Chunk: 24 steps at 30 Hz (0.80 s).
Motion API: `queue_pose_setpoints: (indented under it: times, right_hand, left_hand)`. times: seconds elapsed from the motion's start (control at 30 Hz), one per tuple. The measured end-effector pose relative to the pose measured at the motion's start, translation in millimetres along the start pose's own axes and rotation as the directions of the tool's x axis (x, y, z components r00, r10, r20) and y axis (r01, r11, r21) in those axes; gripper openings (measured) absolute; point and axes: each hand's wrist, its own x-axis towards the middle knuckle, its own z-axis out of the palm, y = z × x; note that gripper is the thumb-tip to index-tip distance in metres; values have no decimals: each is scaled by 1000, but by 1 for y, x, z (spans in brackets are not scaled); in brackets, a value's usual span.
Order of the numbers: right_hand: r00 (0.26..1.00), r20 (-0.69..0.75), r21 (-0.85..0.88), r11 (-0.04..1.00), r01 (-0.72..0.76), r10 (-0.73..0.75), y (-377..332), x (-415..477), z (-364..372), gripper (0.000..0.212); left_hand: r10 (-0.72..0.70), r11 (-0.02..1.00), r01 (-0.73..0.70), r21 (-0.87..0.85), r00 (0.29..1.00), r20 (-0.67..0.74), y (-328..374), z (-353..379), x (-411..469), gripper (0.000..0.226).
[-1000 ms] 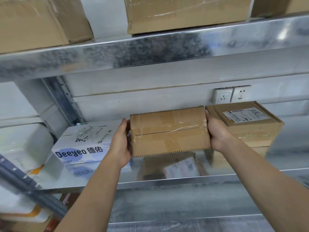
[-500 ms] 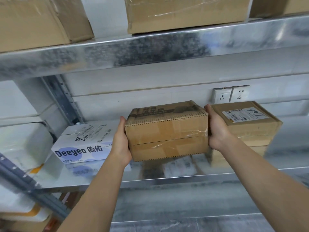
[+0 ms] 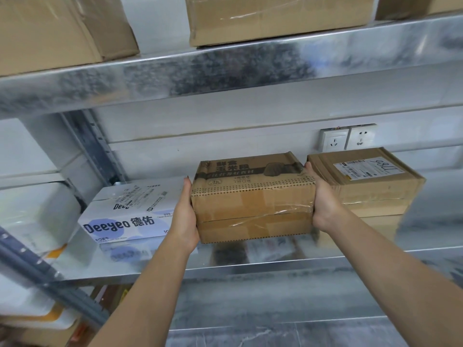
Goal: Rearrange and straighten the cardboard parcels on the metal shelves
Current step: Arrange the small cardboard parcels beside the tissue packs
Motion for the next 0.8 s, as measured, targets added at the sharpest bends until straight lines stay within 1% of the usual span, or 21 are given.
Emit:
queue_pose_setpoints:
  times: [0.2, 0.57, 0.67, 0.8]
  right_hand:
    - [999, -3, -9, 999, -46, 46, 7, -2, -2, 62]
    - [999, -9, -4, 999, -38, 38, 7, -4, 0, 57]
    - [999, 3, -8, 999, -42, 42, 8, -4, -1, 57]
    - [999, 29, 5, 1000, -28, 28, 4, -6, 0, 50]
  left_hand:
    - [-19, 1000, 19, -6, 1000, -12, -7, -2, 1, 58]
    - [-5, 1000, 5, 3, 1000, -24, -5, -1, 2, 61]
    - [-17, 1000, 17, 23, 1000, -19, -4, -2, 2, 57]
    - [-19, 995, 18, 100, 1000, 17, 4, -2, 0, 60]
